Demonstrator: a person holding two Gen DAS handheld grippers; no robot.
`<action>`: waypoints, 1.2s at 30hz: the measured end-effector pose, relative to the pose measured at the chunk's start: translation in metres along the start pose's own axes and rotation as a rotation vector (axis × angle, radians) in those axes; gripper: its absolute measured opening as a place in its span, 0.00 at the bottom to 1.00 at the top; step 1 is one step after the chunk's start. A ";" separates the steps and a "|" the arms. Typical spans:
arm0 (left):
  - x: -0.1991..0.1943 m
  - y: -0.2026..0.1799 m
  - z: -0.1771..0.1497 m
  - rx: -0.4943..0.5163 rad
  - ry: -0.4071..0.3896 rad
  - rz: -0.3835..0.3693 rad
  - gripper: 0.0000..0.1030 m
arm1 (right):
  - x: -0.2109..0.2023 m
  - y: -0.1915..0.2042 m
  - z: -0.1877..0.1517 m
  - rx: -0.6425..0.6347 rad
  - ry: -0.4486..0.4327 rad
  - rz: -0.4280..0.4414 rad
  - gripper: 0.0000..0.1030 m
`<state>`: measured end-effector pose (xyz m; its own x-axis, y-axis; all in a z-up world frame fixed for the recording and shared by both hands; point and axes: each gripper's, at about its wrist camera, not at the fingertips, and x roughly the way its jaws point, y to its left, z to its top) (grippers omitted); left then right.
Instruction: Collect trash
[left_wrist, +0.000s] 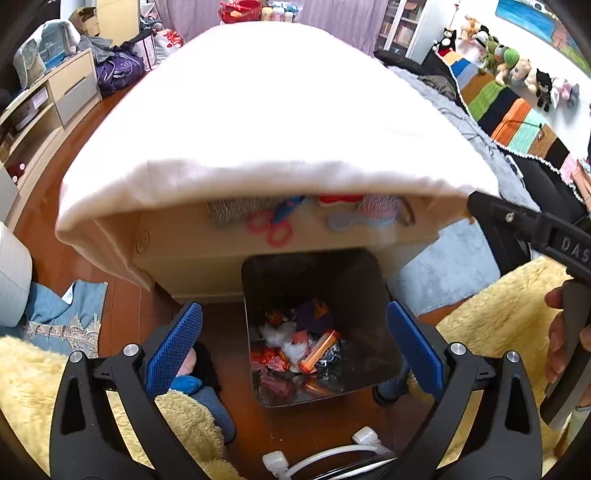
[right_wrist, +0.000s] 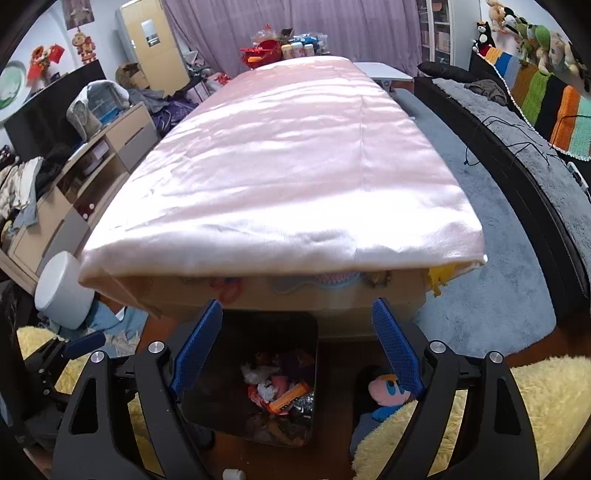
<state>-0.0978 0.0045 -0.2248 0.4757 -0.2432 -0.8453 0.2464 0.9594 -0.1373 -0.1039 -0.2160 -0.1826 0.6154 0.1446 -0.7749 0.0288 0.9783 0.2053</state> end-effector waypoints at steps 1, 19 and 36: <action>-0.006 0.000 0.003 0.001 -0.011 0.002 0.92 | -0.006 0.000 0.004 0.000 -0.015 0.000 0.83; -0.182 -0.016 0.067 0.018 -0.462 0.105 0.92 | -0.161 0.043 0.059 -0.080 -0.441 -0.131 0.97; -0.232 -0.032 0.060 0.045 -0.566 0.163 0.92 | -0.196 0.058 0.048 -0.103 -0.513 -0.177 0.97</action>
<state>-0.1657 0.0221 0.0067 0.8840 -0.1432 -0.4451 0.1620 0.9868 0.0043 -0.1852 -0.1951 0.0101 0.9139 -0.0889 -0.3961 0.1048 0.9943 0.0187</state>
